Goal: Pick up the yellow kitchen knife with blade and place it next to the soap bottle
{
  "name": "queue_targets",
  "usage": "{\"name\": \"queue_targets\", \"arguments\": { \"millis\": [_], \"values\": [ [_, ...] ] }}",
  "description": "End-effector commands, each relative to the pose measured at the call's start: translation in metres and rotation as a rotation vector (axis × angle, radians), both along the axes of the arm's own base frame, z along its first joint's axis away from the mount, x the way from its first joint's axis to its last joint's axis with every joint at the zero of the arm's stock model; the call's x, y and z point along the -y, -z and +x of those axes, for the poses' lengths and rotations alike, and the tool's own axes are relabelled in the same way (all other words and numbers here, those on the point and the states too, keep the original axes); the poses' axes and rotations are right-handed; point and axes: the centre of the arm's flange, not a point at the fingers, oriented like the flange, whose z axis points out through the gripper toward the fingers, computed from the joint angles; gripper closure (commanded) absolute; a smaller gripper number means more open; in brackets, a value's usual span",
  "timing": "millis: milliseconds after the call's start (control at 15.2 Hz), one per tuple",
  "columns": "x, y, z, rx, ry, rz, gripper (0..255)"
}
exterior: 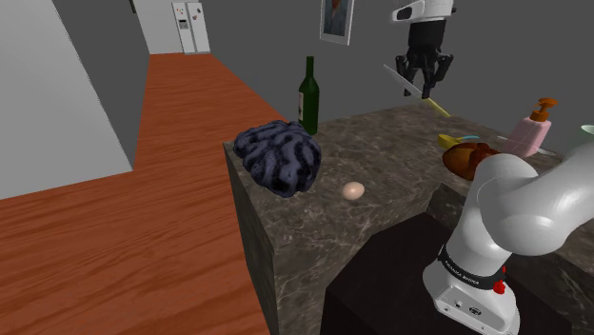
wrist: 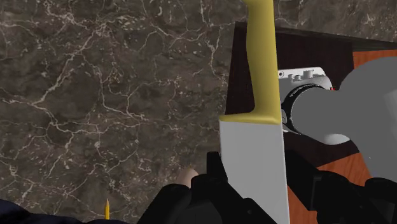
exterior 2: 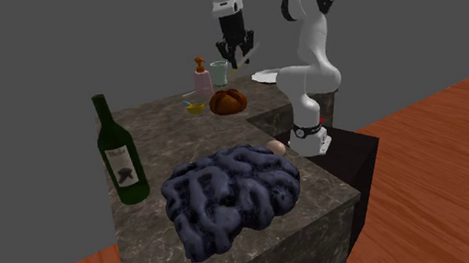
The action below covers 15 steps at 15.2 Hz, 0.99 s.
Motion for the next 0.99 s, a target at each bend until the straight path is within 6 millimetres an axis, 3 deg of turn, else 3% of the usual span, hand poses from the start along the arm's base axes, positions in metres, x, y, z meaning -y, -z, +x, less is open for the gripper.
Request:
{"name": "queue_targets", "arguments": {
  "millis": [0,924],
  "values": [
    [0.021,-0.003,-0.018,-0.001,-0.001,0.000,255],
    [0.156,-0.003,-0.144,-0.001,-0.001,0.000,255]
  ]
}}
